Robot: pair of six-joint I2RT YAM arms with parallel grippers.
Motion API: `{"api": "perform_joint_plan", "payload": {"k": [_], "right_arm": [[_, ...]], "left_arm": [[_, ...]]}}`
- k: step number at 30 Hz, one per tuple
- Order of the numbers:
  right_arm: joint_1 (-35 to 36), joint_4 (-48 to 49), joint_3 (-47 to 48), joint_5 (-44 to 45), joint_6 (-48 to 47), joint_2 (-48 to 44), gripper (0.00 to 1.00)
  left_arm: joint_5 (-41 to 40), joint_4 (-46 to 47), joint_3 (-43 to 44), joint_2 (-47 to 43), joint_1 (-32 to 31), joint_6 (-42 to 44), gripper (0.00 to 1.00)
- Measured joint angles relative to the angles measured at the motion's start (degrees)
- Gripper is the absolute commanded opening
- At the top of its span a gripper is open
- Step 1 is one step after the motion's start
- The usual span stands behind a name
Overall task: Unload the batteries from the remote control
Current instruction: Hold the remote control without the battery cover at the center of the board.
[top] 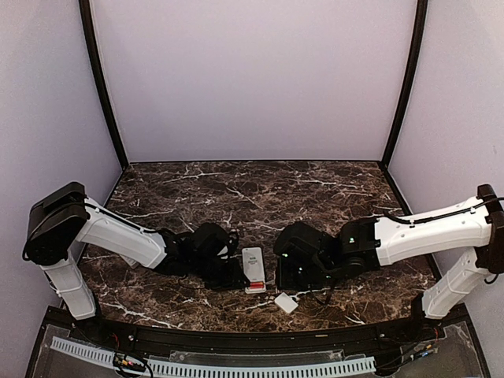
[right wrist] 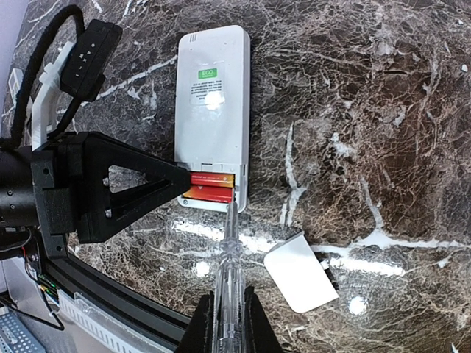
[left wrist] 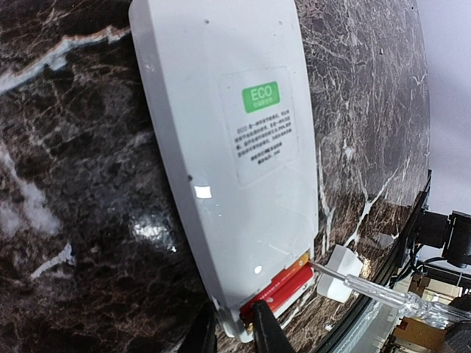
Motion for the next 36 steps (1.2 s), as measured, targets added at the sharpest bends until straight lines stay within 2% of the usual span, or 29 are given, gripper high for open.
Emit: {"api": "perform_joint_plan", "payload": {"k": [7, 13, 17, 24, 36], "right_arm": [[0.0, 0.02, -0.02, -0.02, 0.92, 0.0, 0.0], [0.0, 0.02, -0.02, -0.04, 1.27, 0.0, 0.0], [0.0, 0.02, -0.02, -0.04, 1.25, 0.0, 0.0], [0.0, 0.02, -0.02, -0.07, 1.27, 0.0, 0.0], [0.0, 0.5, -0.24, -0.09, 2.34, -0.15, 0.0]], "left_arm": [[-0.04, 0.72, 0.33, 0.09, 0.0, -0.09, 0.39], [-1.62, 1.33, 0.52, -0.07, 0.0, -0.35, 0.42], [-3.82, 0.04, 1.33, -0.07, 0.0, -0.24, 0.39], [-6.38, -2.4, 2.91, 0.61, 0.17, 0.52, 0.26], [-6.16, -2.16, 3.93, 1.64, 1.09, 0.0, 0.16]]}}
